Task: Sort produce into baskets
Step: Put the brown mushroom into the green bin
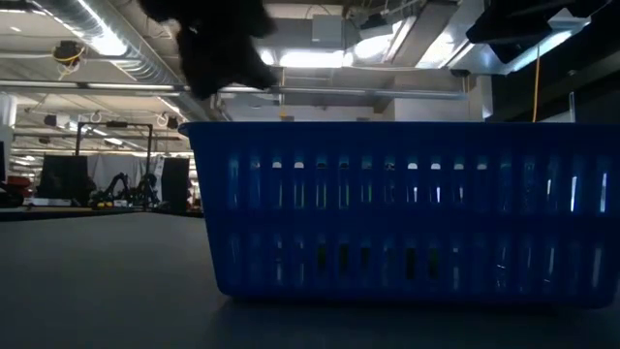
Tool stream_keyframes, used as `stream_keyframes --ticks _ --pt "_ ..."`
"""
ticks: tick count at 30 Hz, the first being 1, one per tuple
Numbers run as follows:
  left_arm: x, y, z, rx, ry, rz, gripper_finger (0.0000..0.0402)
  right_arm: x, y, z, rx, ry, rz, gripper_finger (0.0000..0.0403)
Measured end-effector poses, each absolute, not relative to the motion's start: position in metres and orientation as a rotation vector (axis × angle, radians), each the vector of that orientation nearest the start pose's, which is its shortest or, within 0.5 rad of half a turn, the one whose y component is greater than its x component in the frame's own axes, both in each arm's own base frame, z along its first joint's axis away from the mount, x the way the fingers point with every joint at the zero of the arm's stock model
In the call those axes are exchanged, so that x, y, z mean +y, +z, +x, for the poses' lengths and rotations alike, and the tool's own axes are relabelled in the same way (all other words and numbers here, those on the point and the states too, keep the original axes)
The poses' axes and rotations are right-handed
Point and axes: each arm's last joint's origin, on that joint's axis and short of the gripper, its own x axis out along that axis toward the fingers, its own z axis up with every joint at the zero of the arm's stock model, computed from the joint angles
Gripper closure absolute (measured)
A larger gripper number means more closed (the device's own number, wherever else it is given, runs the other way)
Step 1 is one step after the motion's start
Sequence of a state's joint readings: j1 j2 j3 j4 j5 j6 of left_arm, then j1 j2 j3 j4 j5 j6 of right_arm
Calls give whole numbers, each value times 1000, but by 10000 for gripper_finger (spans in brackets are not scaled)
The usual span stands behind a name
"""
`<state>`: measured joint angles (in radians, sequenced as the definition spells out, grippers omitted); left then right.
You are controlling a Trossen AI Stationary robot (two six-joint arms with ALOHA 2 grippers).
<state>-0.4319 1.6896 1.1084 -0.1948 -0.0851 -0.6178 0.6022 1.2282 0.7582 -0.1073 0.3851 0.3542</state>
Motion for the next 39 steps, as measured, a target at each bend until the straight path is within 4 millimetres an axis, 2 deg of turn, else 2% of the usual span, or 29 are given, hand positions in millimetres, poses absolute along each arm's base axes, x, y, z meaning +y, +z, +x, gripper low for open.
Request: stream_keyframes --ticks 6,17,27,39 --pt "-150 218 298 1006 -2 -456 241 136 243 217 537 118 68 251" --pt "-173 203 240 1367 249 -412 254 136 243 217 532 103 63 251" --pt "-202 200 201 1451 292 -349 254 136 243 217 531 101 63 251" --pt "-226 200 163 1500 280 -259 254 135 242 217 540 99 57 251"
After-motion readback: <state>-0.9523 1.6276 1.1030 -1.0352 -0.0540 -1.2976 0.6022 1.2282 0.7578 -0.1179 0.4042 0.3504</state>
